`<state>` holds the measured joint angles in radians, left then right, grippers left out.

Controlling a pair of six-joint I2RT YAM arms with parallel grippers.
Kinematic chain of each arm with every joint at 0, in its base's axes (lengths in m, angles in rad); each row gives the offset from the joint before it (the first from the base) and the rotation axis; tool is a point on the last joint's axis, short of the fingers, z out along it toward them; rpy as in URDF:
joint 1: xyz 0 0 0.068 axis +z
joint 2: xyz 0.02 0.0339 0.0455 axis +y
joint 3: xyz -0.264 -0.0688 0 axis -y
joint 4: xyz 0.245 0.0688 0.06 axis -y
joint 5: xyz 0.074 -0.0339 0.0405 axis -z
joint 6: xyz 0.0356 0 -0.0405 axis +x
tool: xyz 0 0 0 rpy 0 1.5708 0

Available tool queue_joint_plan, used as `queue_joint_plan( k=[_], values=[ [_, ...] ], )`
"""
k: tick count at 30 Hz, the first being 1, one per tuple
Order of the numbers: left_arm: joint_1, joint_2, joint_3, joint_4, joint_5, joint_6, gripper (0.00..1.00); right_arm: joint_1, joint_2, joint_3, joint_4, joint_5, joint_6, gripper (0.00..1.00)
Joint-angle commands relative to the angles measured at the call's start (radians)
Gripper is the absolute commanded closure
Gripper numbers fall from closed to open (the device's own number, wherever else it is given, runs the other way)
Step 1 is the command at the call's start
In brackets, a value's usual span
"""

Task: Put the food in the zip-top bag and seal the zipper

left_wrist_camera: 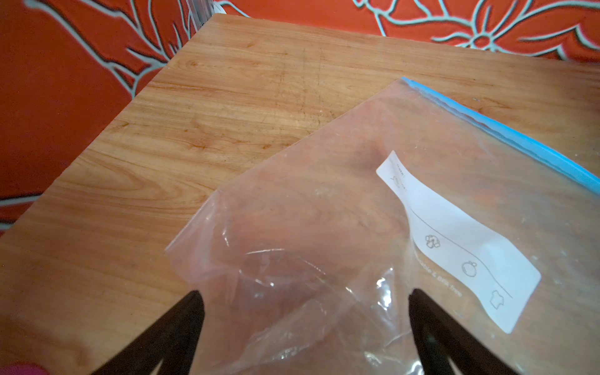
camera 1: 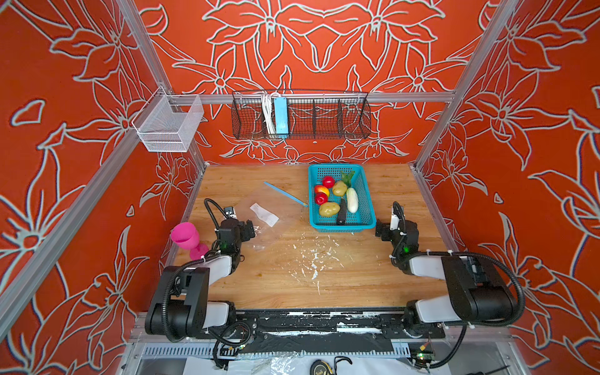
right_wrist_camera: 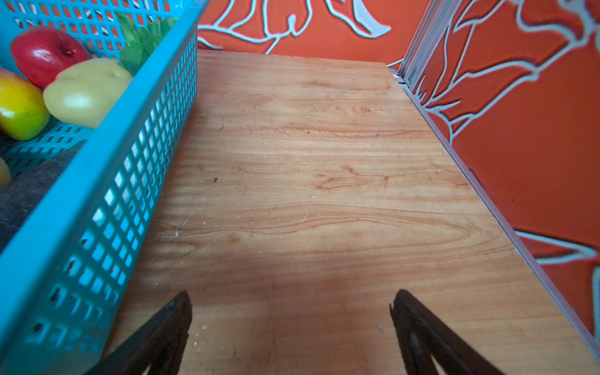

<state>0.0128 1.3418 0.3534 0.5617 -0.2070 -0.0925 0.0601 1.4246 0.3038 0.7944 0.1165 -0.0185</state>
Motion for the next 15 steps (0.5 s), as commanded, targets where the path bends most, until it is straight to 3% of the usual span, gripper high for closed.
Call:
queue_joint_plan(
  k=[1,6,11,15],
  values=[
    [-0.003,-0.004,0.016,0.0,-0.002,0.008,0.03,-0.009,-0.009,0.031,-0.015,-0.026,-0.005,0.02],
    [-0.028,-0.036,-0.01,0.02,-0.083,-0.004,0.03,0.02,-0.023,-0.013,0.051,0.021,-0.025,0.02],
    [-0.036,-0.087,-0.065,0.071,-0.088,0.001,0.03,0.041,-0.047,-0.075,0.15,0.037,-0.046,0.02],
    [-0.089,-0.086,-0.036,0.034,-0.148,0.033,0.03,0.044,-0.05,-0.085,0.164,0.035,-0.046,0.02]
  ],
)
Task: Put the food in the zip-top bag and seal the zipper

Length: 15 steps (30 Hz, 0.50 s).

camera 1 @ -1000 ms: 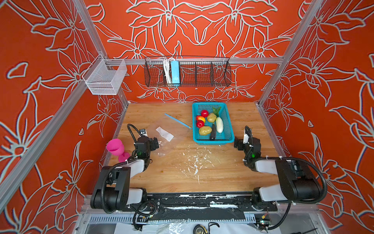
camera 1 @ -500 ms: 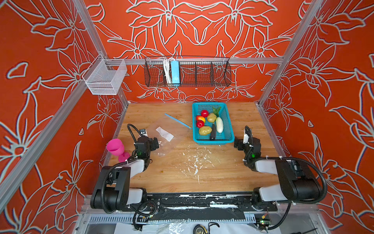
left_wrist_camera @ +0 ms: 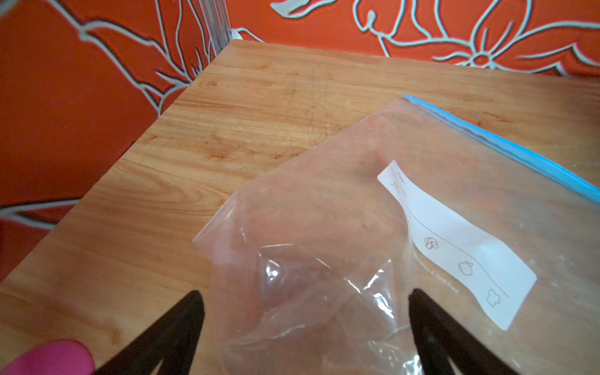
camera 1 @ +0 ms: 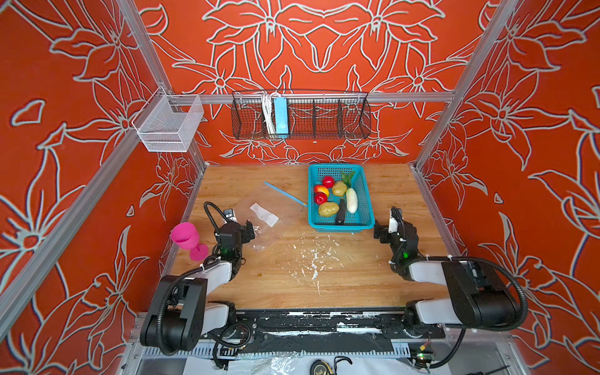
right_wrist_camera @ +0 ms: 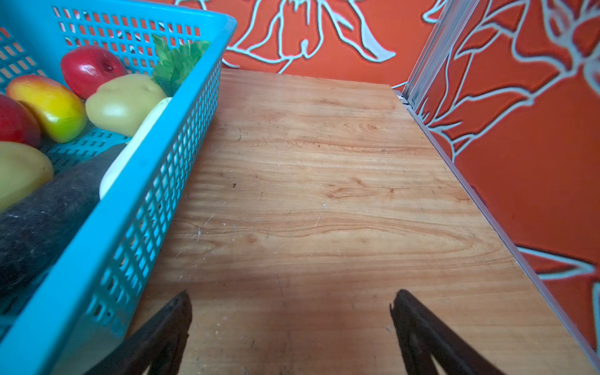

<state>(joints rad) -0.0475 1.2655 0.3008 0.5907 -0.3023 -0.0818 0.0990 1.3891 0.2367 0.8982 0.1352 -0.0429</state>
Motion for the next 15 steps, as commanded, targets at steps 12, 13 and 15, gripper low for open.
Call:
queue_joint_plan(
  k=[12,13,15],
  values=[
    [-0.032,-0.144,0.158,-0.426,-0.267,-0.217,0.03,0.005,-0.294,0.056,-0.336,0.128,0.093,0.02],
    [-0.032,-0.152,0.185,-0.483,-0.276,-0.248,0.03,0.005,-0.319,0.072,-0.391,0.128,0.112,0.02],
    [-0.035,-0.16,0.239,-0.564,-0.282,-0.294,0.03,0.005,-0.371,0.1,-0.488,0.12,0.149,0.02]
  ],
)
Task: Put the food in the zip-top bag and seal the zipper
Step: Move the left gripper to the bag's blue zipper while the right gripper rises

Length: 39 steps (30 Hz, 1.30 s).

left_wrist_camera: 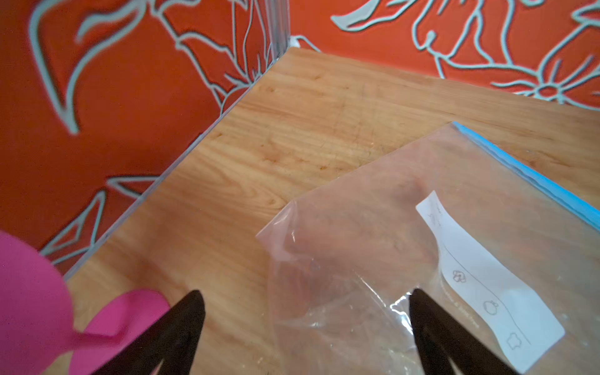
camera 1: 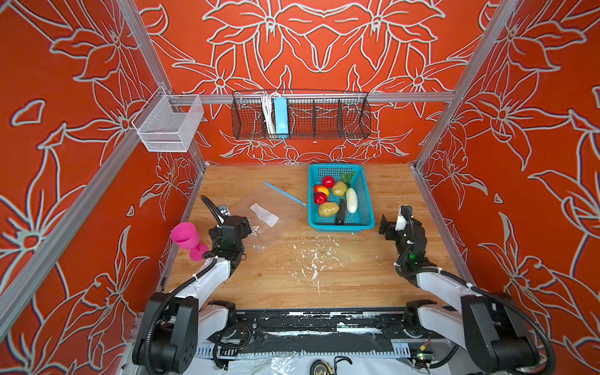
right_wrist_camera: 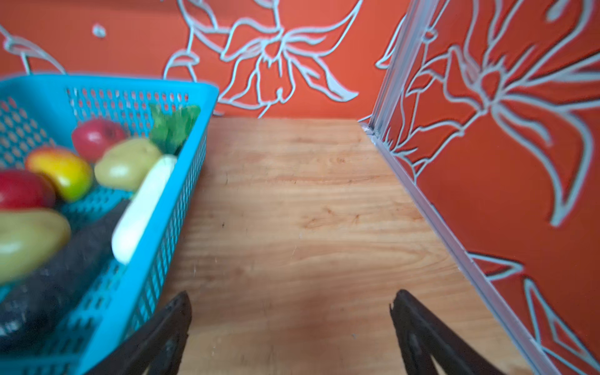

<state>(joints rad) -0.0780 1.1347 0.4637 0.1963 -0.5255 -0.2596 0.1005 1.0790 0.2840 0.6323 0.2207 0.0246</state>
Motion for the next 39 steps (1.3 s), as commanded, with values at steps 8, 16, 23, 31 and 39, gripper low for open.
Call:
queue_joint_plan(
  k=[8,16,23,31,39],
  values=[
    [-0.005,-0.059,0.221,-0.46,-0.105,-0.35,0.03,0.004,-0.251,0.085,-0.435,0.001,0.159,0.02],
    [-0.009,-0.034,0.361,-0.723,0.057,-0.588,0.02,0.004,-0.249,0.203,-0.695,-0.094,0.235,0.02],
    [-0.025,0.068,0.517,-0.818,0.219,-0.655,0.02,0.004,-0.184,0.321,-0.885,-0.204,0.295,0.02],
    [-0.078,0.284,0.757,-0.96,0.301,-0.754,0.03,0.004,-0.146,0.405,-1.016,-0.216,0.343,0.02],
    [-0.141,0.588,1.111,-1.214,0.305,-0.8,0.03,0.005,-0.169,0.417,-1.055,-0.228,0.331,0.02]
  ],
)
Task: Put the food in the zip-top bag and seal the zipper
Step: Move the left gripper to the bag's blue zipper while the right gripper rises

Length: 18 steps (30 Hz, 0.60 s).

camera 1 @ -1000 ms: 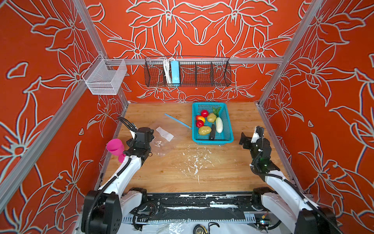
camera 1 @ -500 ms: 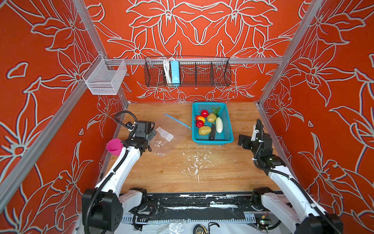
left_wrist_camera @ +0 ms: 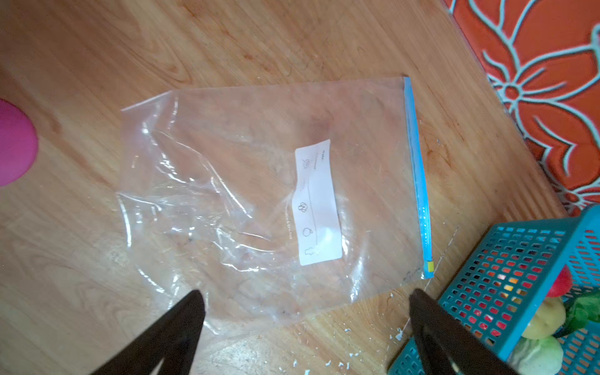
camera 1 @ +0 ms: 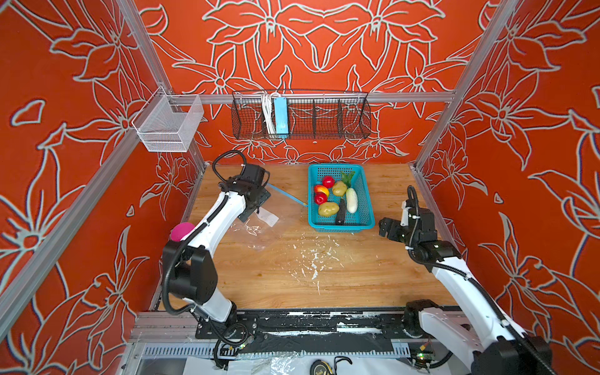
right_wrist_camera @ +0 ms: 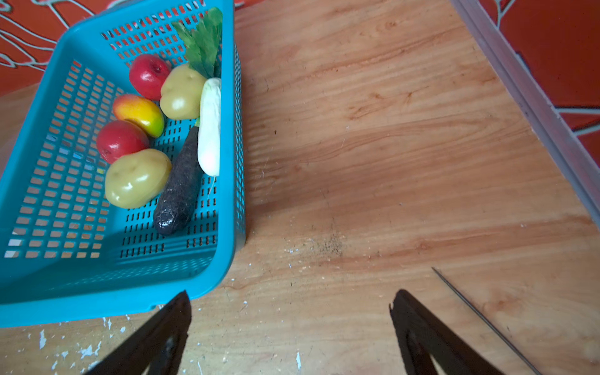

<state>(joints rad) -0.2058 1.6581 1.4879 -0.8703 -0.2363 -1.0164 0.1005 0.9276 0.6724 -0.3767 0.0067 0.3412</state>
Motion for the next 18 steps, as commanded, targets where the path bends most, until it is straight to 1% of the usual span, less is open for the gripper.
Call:
queue_joint_plan(
  k=[1,6,11,15,18],
  values=[
    [-0.023,0.102,0.13,-0.165,0.018,-0.044,0.03,0.005,-0.023,0.029,-0.05,-0.014,0.015,0.02],
    [-0.069,0.244,0.304,-0.233,0.009,-0.076,0.03,0.005,-0.048,0.017,-0.055,-0.023,0.014,0.02],
    [-0.105,0.315,0.353,-0.166,0.02,-0.12,0.03,0.005,-0.056,0.007,-0.044,-0.046,0.014,0.02],
    [-0.124,0.39,0.425,-0.186,-0.01,-0.15,0.02,0.005,-0.055,0.006,-0.044,-0.047,0.013,0.02],
    [-0.125,0.439,0.459,-0.176,-0.005,-0.162,0.02,0.005,-0.055,0.002,-0.038,-0.052,0.014,0.02]
  ],
)
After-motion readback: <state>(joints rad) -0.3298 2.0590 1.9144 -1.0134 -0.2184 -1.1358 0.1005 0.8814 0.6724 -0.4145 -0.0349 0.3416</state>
